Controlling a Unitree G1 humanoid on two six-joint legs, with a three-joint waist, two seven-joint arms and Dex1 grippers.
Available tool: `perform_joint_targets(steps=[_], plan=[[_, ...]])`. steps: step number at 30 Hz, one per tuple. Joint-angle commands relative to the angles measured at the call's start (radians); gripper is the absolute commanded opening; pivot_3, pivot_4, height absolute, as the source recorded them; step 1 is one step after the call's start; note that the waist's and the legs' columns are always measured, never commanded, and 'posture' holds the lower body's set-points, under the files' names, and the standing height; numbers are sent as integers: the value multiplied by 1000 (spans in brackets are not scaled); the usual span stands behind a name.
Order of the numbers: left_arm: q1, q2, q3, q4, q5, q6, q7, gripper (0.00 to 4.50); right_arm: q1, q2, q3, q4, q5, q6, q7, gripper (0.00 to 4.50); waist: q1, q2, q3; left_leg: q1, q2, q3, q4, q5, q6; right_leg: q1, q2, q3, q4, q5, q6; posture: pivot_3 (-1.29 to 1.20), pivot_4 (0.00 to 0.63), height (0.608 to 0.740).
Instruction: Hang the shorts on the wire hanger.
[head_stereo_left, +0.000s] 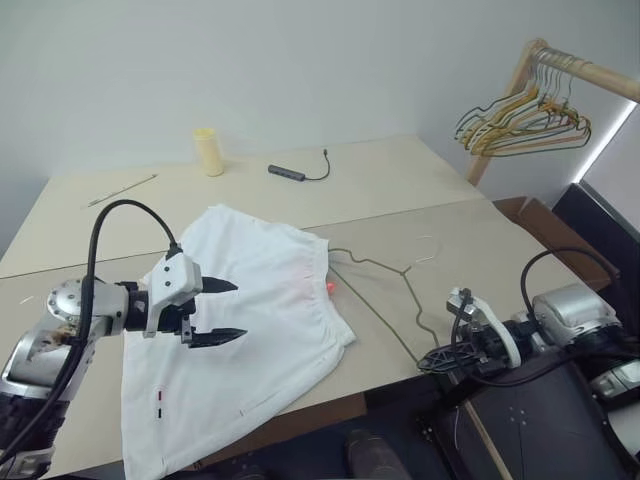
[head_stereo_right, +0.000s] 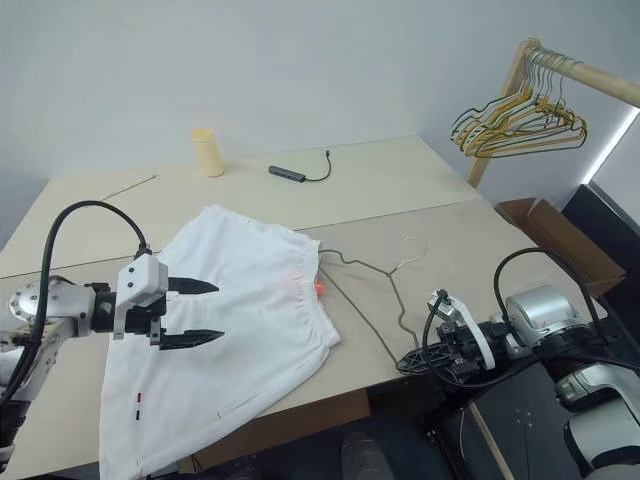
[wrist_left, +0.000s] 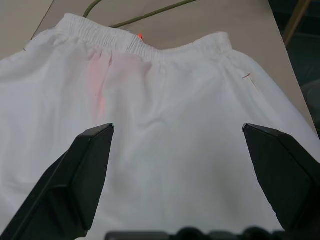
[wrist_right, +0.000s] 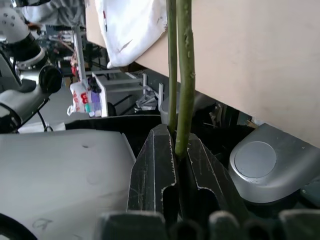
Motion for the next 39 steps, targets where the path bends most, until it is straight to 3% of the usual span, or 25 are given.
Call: perform_joint_targets(steps=[1, 12, 29, 39], plan=[[-3, 10, 9, -25, 8, -18, 8, 4484, -13, 0, 15, -19, -11, -38, 59, 0, 4, 0, 0, 0, 0, 0, 0, 0, 0, 0, 0, 0, 0, 0, 0, -205, 0, 740], [1, 4, -24, -21, 54, -49, 23, 4484, -178, 157, 98, 234, -122, -111, 79, 0, 10, 0, 0, 0, 0, 1, 0, 0, 0, 0, 0, 0, 0, 4, -7, -185, 0, 740], [41, -6, -45, -17, 96, -97, 45, 4484, -372, 273, 281, 497, -103, -243, 79, 0, 13, 0, 0, 0, 0, 0, 1, 0, 0, 0, 0, -1, 1, 5, -8, -150, 0, 740], [43, -21, -55, -16, 111, -107, 58, 4484, -449, 399, 138, 760, -237, -333, 79, 0, 16, 1, 0, -1, -1, -1, 1, 0, 0, 0, -1, -1, 2, 5, -8, -141, 0, 740]])
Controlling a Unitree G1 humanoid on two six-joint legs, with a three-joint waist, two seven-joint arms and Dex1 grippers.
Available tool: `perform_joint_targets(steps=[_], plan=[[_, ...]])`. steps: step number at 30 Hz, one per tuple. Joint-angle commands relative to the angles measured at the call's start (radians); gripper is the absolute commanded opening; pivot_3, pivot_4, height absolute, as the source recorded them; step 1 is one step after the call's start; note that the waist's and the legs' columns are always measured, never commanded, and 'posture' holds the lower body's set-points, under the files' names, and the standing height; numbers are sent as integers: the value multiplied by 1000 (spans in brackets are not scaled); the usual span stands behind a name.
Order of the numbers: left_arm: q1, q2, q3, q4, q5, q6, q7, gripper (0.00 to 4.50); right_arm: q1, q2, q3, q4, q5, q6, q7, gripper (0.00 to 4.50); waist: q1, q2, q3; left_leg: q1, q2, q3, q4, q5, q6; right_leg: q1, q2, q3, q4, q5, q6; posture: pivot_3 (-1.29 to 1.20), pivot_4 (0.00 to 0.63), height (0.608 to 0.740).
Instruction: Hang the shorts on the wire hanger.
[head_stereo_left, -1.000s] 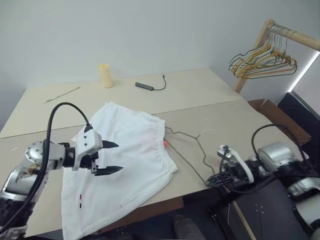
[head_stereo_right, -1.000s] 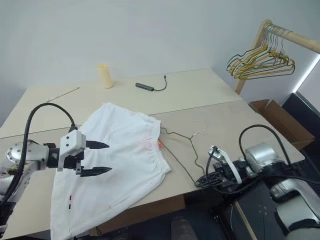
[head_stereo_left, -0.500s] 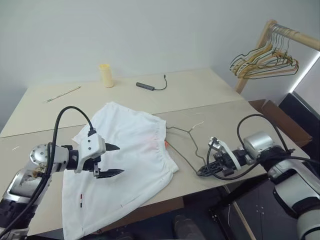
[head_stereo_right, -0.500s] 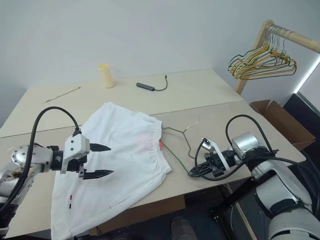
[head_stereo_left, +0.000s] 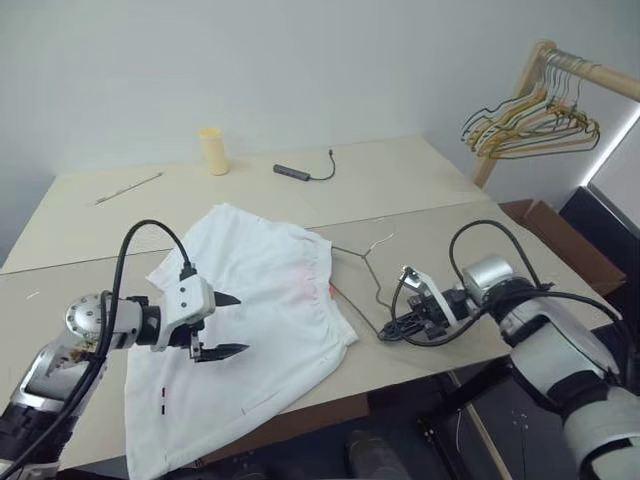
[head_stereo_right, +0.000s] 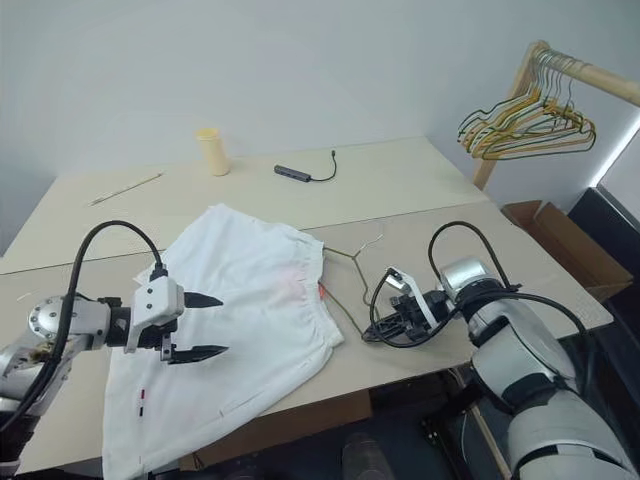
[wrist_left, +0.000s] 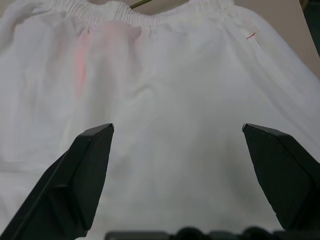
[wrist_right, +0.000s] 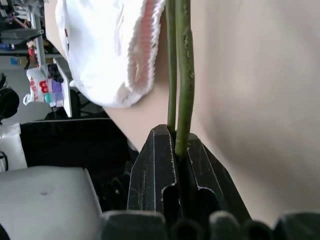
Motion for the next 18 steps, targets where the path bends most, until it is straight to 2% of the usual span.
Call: perform_joint_targets(steps=[1, 5, 8, 14, 18], plan=[[-4, -2, 7, -15, 3, -20, 9, 4484, -51, 6, -105, 58, -47, -43, 62, 0, 2, 0, 0, 0, 0, 0, 0, 0, 0, 0, 0, 0, 0, 0, 0, -141, 0, 740], [-2, -5, 3, -15, 4, -21, 13, 4484, -59, 23, -238, 94, -84, -77, -13, 0, 0, 0, 0, 0, 0, -1, 0, 0, 0, 0, 0, 0, 0, 0, 0, -149, 0, 740], [-5, -9, -1, -16, 4, -20, 14, 4484, -34, 14, -286, 26, -120, -132, -7, 0, -2, 0, 0, 0, 0, -1, 0, 0, 0, 0, 0, 0, 1, 0, 0, -166, 0, 740], [-32, -17, -4, 8, 15, -50, 20, 4484, 167, -26, -410, -398, -179, -425, -191, 0, -3, 0, 0, -1, 0, -1, 0, 0, 0, 0, 0, -1, 0, 0, 0, -191, 0, 740], [-167, -66, 38, 62, 16, -68, 110, 4484, 260, -40, -481, -624, -183, -499, -266, 0, 4, 1, 0, -1, -1, -2, 2, 0, 0, 0, -1, -1, 1, 0, 0, -197, 0, 740]])
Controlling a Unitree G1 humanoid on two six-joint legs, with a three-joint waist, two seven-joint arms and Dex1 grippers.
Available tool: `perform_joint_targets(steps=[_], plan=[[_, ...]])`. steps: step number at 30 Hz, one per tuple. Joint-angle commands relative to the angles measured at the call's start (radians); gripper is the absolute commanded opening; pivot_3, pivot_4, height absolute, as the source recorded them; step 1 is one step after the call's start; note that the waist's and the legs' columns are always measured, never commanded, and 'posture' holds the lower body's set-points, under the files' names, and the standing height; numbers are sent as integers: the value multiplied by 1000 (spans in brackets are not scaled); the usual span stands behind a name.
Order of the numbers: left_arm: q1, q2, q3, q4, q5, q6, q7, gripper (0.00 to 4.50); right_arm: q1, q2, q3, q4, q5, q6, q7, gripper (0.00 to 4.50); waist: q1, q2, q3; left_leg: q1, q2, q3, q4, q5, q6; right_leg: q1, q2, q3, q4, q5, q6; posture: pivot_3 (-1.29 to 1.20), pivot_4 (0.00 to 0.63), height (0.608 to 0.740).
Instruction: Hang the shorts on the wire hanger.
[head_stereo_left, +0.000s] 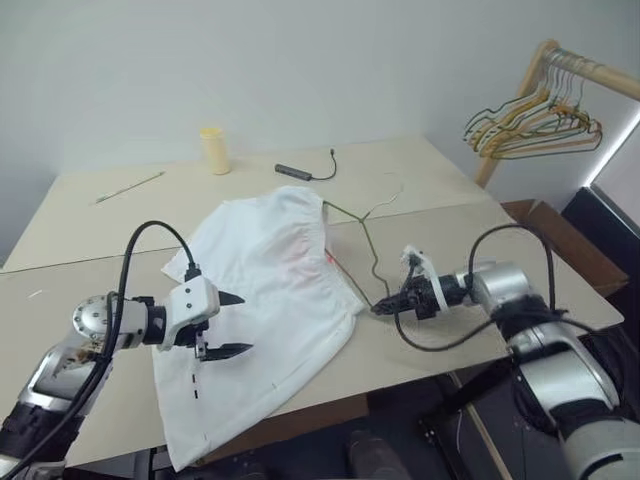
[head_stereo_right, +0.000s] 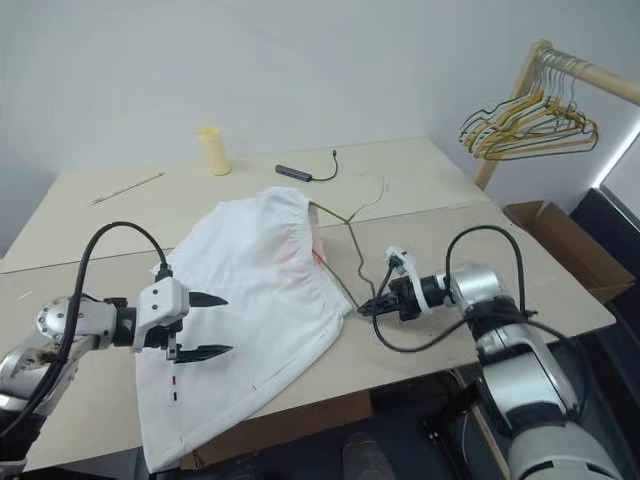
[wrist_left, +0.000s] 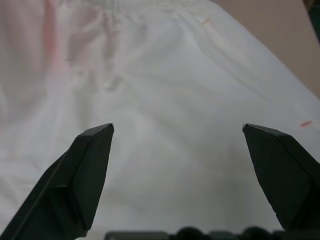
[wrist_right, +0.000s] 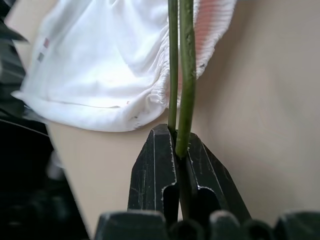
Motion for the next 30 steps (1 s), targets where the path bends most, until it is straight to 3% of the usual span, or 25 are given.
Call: perform_joint_targets(steps=[1, 5, 8, 12, 15, 22, 30], plan=[[-154, -14, 86, 16, -48, -5, 46, 4484, 22, -29, -61, -203, -19, -104, -54, 0, 1, 0, 0, 0, 0, 0, 0, 0, 0, 0, 0, 0, 0, 0, 0, -199, 0, 740], [-325, -6, 161, 61, -181, 43, -14, 4484, 67, -40, -55, -323, -57, -184, -85, 0, -8, 0, 0, -1, 0, -1, 1, 0, 0, 0, 0, -1, -1, 0, 0, -197, 0, 740], [-446, 49, 188, 141, -262, 77, -155, 4484, 74, -46, -19, -394, -115, -231, -109, 0, -17, 0, 0, -1, 0, -1, 1, -1, 1, 0, 0, 0, -1, 0, 1, -199, 0, 740], [-557, 105, 167, 238, -283, 90, -273, 4484, 63, -47, 26, -438, -184, -238, -135, 0, -23, 0, 0, 0, 0, -1, 1, 0, 1, 0, 1, 0, 0, -1, 1, -207, 0, 740], [-610, 122, 137, 300, -251, 71, -331, 4484, 53, -43, 54, -445, -229, -235, -151, 0, -30, 0, 0, 2, 0, -1, 1, 0, 1, 2, 1, 0, 0, -1, 1, -207, 0, 740], [-648, 129, -64, 462, -9, -126, -449, 4484, 22, -31, 87, -479, -266, -160, -147, 0, -30, 0, 0, 1, -1, 0, 1, 0, 1, 1, 1, 0, 0, -1, 1, -199, 0, 740], [-750, 56, -170, 593, 40, -196, -513, 4484, -7, -30, 127, -495, -307, -139, -146, 0, -30, 0, 0, -1, -1, -1, 1, 0, 1, 0, 0, 0, -1, -1, 1, -210, 0, 740]])
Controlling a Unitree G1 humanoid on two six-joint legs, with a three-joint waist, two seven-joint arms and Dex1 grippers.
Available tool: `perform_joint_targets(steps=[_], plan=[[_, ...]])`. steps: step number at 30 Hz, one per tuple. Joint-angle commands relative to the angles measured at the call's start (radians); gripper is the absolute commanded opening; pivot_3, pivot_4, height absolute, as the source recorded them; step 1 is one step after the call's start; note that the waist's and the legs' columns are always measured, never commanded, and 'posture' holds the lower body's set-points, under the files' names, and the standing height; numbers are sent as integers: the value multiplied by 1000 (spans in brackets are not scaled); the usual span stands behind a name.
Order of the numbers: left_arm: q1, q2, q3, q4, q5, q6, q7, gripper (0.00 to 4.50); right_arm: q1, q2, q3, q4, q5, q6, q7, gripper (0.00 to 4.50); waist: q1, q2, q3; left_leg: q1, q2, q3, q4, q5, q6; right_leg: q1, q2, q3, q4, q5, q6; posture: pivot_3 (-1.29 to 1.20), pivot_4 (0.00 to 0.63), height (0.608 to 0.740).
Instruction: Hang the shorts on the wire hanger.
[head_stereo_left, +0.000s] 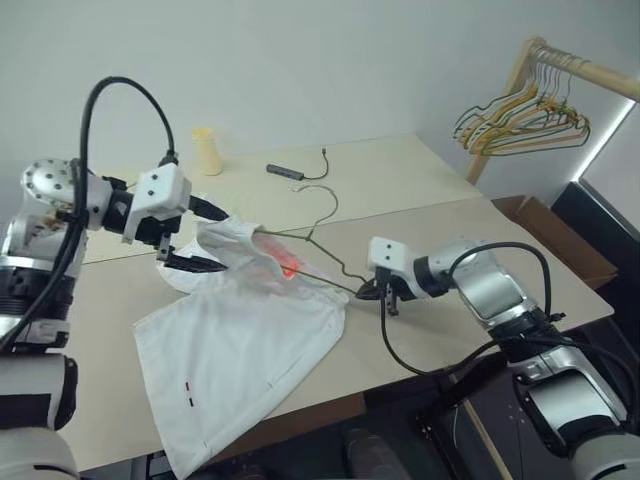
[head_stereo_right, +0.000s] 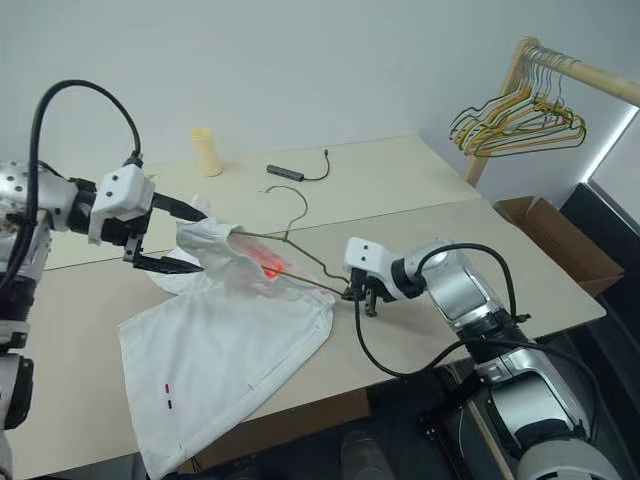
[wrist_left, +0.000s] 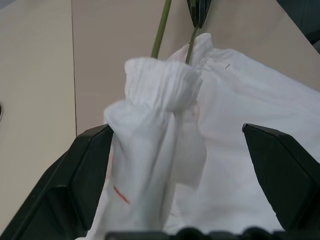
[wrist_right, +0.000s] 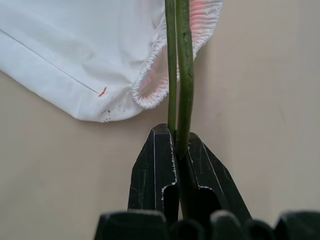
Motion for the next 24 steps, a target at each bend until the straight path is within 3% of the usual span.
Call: perform_joint_targets(steps=[1, 4, 7, 10, 19, 22, 24], plan=[[-55, -11, -32, 35, -4, -21, -7, 4484, -26, -12, 12, -38, -28, -15, 4, 0, 0, 0, 0, 0, 0, 0, 0, 0, 0, 0, 0, 0, 0, 0, 0, -210, 0, 740], [-83, -11, -97, 56, -19, -16, -7, 4484, -24, -12, 22, -43, -40, -20, 4, 0, -2, 0, 0, 0, 0, 0, 0, 0, 0, 0, 0, 0, 1, 0, 0, -213, 0, 740], [-110, -20, -147, 99, 7, -31, -7, 3931, -24, -14, 34, -44, -53, -22, 2, 0, -2, 0, 0, 0, 0, 0, 0, 0, 0, 0, 0, 0, 1, 0, 0, -221, 0, 740], [-122, -23, -188, 123, 17, -53, -7, 2961, -26, -13, 36, -49, -60, -22, 1, 0, -5, 0, 0, 0, 0, 0, 0, 0, 0, 0, 0, 0, 1, 0, 0, -224, 0, 740], [-141, -54, -217, 170, 40, -77, -7, 2961, -23, -9, 32, -80, -66, -12, 7, 0, -6, 0, 0, 0, 0, 0, 0, 0, 0, 0, 0, 0, 1, 0, 0, -231, 0, 740], [-146, -52, -229, 178, 36, -76, -7, 2421, -19, -11, 38, -74, -78, -24, -1, 0, -6, 0, 0, 0, 0, 0, 0, 0, 0, 0, 0, 0, 1, 0, 0, -231, 0, 740], [-149, -48, -237, 187, 40, -81, -7, 1764, -17, -9, 37, -73, -81, -27, -3, 0, -6, 0, 0, 0, 0, 0, 0, 0, 0, 0, 0, 0, 1, 0, 0, -231, 0, 740]])
